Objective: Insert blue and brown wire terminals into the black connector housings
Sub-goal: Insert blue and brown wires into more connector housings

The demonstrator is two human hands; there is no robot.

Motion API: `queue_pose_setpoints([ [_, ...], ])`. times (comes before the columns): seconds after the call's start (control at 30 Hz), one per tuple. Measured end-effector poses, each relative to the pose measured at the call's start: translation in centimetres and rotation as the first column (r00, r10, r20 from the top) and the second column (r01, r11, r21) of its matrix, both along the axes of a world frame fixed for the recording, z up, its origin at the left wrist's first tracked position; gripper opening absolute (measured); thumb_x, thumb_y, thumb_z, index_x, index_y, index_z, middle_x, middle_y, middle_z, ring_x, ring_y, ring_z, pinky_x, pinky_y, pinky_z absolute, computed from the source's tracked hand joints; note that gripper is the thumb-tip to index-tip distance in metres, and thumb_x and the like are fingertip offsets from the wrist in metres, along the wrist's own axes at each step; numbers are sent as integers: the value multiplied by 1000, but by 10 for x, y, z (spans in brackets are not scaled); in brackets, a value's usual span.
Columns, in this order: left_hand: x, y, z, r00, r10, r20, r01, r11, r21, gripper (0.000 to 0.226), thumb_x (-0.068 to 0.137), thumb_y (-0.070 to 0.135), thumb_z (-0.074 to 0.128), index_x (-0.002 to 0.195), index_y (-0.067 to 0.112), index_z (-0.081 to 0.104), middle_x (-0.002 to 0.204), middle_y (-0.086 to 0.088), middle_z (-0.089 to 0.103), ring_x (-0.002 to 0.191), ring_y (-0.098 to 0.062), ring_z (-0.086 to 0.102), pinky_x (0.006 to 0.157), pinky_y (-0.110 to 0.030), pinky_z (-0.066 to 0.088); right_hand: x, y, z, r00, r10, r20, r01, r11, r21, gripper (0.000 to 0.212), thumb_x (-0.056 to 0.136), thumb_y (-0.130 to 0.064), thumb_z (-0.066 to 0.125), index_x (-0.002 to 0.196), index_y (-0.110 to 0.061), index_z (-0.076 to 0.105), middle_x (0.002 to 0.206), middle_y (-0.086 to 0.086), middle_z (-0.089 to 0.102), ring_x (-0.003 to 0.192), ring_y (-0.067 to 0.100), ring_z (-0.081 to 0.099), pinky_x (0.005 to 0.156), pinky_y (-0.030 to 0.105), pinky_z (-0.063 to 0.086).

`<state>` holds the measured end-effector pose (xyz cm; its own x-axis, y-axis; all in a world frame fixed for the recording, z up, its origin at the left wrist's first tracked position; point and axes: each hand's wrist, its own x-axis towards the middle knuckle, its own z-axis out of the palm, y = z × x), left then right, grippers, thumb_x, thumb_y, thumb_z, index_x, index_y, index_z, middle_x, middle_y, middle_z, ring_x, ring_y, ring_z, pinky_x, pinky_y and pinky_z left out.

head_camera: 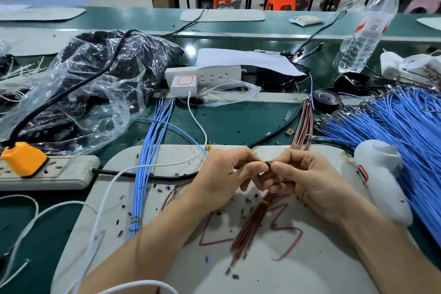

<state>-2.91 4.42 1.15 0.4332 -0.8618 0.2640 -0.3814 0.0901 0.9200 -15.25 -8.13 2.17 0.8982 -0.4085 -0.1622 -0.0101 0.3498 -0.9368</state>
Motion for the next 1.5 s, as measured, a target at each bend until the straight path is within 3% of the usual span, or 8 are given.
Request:
queue_pose_setpoints([
  [0.23, -3, -1, -1, 1000, 17, -12, -17, 999, 45, 17, 87, 15, 66, 73, 24, 61, 53, 16, 64, 44, -4, 45, 47, -12, 38, 0, 5, -2, 999, -36, 2, 36, 998, -48, 12, 59, -15, 74, 62, -5, 70, 64, 24, 67, 52, 26, 67, 52, 28, 56],
  [0.37, -2, -4, -4, 999, 31, 13, -32, 997, 76, 12, 86, 20, 66, 75, 20, 63, 56, 15, 66, 52, -17, 56, 53, -23, 44, 2, 6, -5, 996, -91, 0, 90, 993, -80, 4, 65, -9, 70, 64, -6, 72, 65, 22, 68, 53, 25, 68, 52, 27, 57],
  [0.6, 2, -3, -1, 995, 11, -103, -9, 1000, 13, 11, 81, 16, 68, 85, 5, 69, 62, 9, 67, 50, -7, 58, 56, -16, 48, 4, -2, -7, 998, -60, 37, 61, 998, -23, 15, 68, -10, 68, 78, 1, 70, 73, 25, 69, 60, 27, 70, 56, 26, 57],
  [0.8, 8, 5, 4, 997, -67, 24, 65, 996, 67, 26, 91, -1, 58, 116, 3, 64, 86, 1, 67, 67, 1, 60, 69, -14, 47, 6, -2, -9, 989, -137, 59, 138, 990, -22, 7, 67, -9, 69, 73, -5, 68, 73, 23, 70, 61, 25, 71, 56, 23, 57],
  [0.97, 8, 4, 0, 993, -36, 114, 24, 994, 106, 18, 90, -1, 60, 106, 3, 67, 84, 5, 69, 73, -4, 65, 73, -16, 50, 3, -6, -6, 996, -89, -7, 88, 994, -71, 8, 59, -15, 75, 64, -9, 71, 71, 25, 69, 60, 26, 70, 52, 23, 56],
  [1.07, 7, 1, -3, 975, -9, 222, -16, 994, 107, 18, 89, 1, 62, 105, 4, 69, 92, -2, 72, 86, -11, 66, 81, -21, 50, 4, -8, -8, 993, -108, -48, 104, 992, -69, 7, 63, -5, 68, 66, 0, 64, 70, 29, 68, 58, 30, 70, 50, 24, 56],
  [1.27, 6, 1, -10, 954, 33, 298, -62, 994, 89, 18, 87, 4, 65, 103, 6, 70, 92, -4, 74, 84, -12, 67, 81, -25, 51, 5, -10, -5, 992, -76, -105, 74, 997, -22, 13, 65, -1, 67, 70, 7, 57, 71, 33, 66, 58, 32, 70, 50, 28, 57],
  [1.5, 8, 3, -9, 925, 95, 367, -117, 992, 37, 22, 86, 9, 67, 108, 11, 71, 91, 3, 74, 83, -3, 66, 79, -14, 48, 10, 0, -1, 990, -108, -90, 89, 977, -191, 12, 85, -5, 64, 81, 1, 54, 73, 24, 68, 58, 24, 67, 50, 24, 54],
])
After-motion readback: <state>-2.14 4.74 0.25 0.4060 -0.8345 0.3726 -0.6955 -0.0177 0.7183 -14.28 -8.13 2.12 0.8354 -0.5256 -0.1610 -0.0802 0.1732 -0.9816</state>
